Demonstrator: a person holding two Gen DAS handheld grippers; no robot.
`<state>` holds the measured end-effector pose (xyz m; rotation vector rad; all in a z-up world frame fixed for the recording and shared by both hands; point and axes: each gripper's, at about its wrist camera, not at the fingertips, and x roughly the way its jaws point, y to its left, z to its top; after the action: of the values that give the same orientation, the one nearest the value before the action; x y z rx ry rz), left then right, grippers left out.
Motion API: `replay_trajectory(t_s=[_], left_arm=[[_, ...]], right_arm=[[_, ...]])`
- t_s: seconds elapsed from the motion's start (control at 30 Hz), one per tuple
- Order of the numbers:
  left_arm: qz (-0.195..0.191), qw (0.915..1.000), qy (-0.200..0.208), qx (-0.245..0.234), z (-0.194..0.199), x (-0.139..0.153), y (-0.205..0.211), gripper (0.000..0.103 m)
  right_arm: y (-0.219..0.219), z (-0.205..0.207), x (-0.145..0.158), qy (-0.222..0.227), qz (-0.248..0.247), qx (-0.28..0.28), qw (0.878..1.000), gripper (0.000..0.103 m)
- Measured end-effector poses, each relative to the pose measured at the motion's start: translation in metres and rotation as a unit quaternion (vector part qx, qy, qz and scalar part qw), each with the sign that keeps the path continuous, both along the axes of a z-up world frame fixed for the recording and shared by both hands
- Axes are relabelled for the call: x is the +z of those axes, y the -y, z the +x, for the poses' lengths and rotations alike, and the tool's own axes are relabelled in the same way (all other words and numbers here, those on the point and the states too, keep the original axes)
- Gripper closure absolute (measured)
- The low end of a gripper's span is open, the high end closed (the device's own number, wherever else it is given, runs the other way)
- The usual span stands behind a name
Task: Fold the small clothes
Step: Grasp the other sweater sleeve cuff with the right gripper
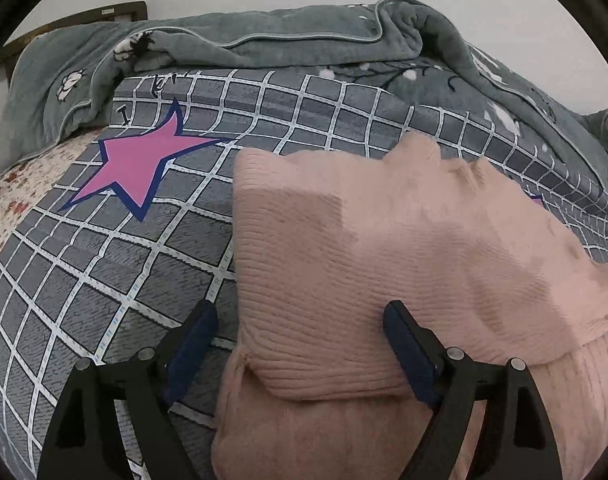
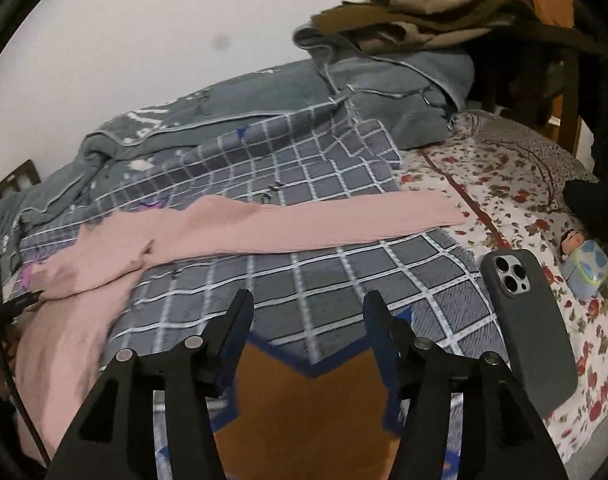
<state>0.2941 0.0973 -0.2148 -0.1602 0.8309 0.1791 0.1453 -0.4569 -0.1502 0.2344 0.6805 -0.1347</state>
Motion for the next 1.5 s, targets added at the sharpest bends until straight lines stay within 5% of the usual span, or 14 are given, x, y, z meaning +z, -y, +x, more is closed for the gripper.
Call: replay_trajectory(t_s=[0.37, 1.33, 1.43, 1.5], left_arm=[[0.004, 1.0, -0.007, -0.003, 0.007, -0.003, 0.002, 0.013], [-0.004, 1.0, -0.007, -0.005, 0.01, -0.005, 0.0, 0.012], [-0.005, 1.0, -0.007, -0.005, 0.01, -0.005, 0.0, 0.012], [-0.005, 1.0, -0.007, -0.005, 0.01, -0.005, 0.0, 0.012]], right_arm=[[0.037, 0.047, -0.03, -0.026, 0.03, -0.03, 0.999, 0.047], [0.088, 0.119, -0.044, -0.079, 0.13, -0.083, 0.985, 0.046], [0.095, 0.123, -0.043, -0.077, 0.128, -0.097, 0.984, 0.054], [0.1, 0.126, -0.041, -0.077, 0.122, -0.112, 0.983, 0.069]])
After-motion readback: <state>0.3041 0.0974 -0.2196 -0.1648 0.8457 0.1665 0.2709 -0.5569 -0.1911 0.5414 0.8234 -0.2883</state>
